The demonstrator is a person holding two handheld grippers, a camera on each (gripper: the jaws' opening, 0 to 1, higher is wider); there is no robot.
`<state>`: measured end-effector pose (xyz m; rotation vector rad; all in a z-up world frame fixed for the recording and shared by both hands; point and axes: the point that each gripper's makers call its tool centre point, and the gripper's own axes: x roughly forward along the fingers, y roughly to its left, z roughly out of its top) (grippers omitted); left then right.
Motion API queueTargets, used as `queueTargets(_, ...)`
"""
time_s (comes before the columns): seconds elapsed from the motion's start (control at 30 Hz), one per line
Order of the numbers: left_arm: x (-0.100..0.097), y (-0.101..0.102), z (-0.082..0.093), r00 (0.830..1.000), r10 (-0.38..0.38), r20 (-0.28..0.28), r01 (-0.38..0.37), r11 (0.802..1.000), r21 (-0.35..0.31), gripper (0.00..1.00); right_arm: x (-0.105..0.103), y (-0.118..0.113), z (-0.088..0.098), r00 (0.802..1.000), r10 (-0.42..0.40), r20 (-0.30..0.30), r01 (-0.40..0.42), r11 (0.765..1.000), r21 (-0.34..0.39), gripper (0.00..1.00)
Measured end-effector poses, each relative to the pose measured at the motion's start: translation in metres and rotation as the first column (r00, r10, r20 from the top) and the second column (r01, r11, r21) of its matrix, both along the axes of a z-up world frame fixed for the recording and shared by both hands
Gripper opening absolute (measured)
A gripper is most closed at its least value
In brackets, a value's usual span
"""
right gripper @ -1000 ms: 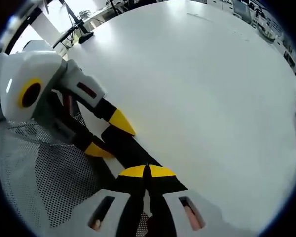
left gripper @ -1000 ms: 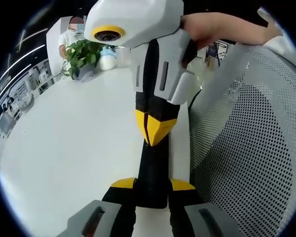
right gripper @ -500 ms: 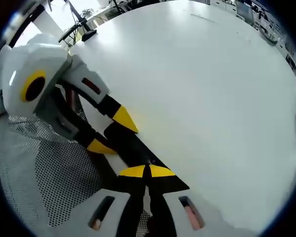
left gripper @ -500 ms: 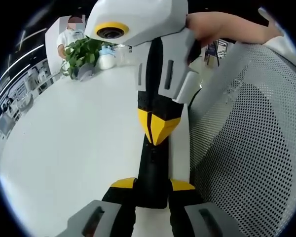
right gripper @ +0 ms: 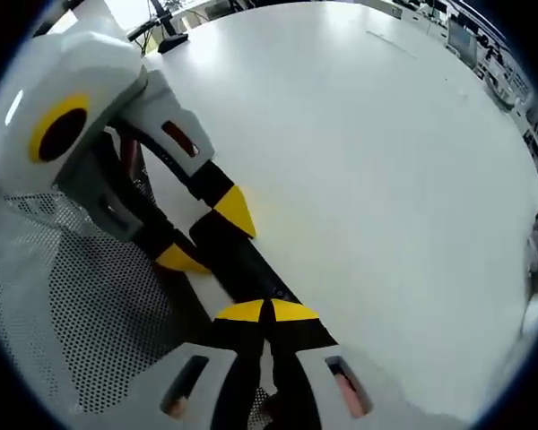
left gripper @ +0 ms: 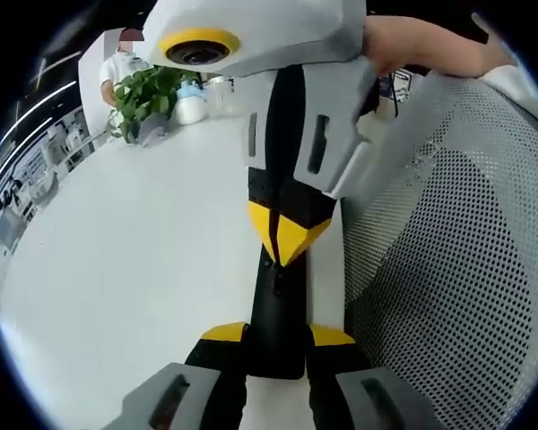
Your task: Press the specified remote control buttons in sequence, fully releasing each button before pressing the next.
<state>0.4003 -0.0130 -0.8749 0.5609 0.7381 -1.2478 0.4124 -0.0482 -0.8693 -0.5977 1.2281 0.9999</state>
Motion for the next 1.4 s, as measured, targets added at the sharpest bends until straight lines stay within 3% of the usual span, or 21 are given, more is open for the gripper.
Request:
queueTargets(0.3,0.0001,0.0002,0.0005,1.0,0.001,0.001,-0.001,1.0,-0.004,0.25,-0.0005,0.0003,0.0003,0.999,0.012,0.04,-0.012,1.0,0.001,0.0)
queueTargets(0.6,0.0002,0.0005,0.0004,1.0,0.01,0.0,-0.01,1.0,-0.014,0.25,-0.0002,-0.0008,0.0013,0.999,-0.035,0.029,0.034,0.999,0.03,0.0)
queueTargets(1.4,0.0022,-0.0007,0.0001,1.0,0.011,0.004,-0.011,1.0,-0.014,0.25,-0.0006,-0.001,0.0008,0.996,0.002,0.092,-0.003,1.0,0.013,0.0)
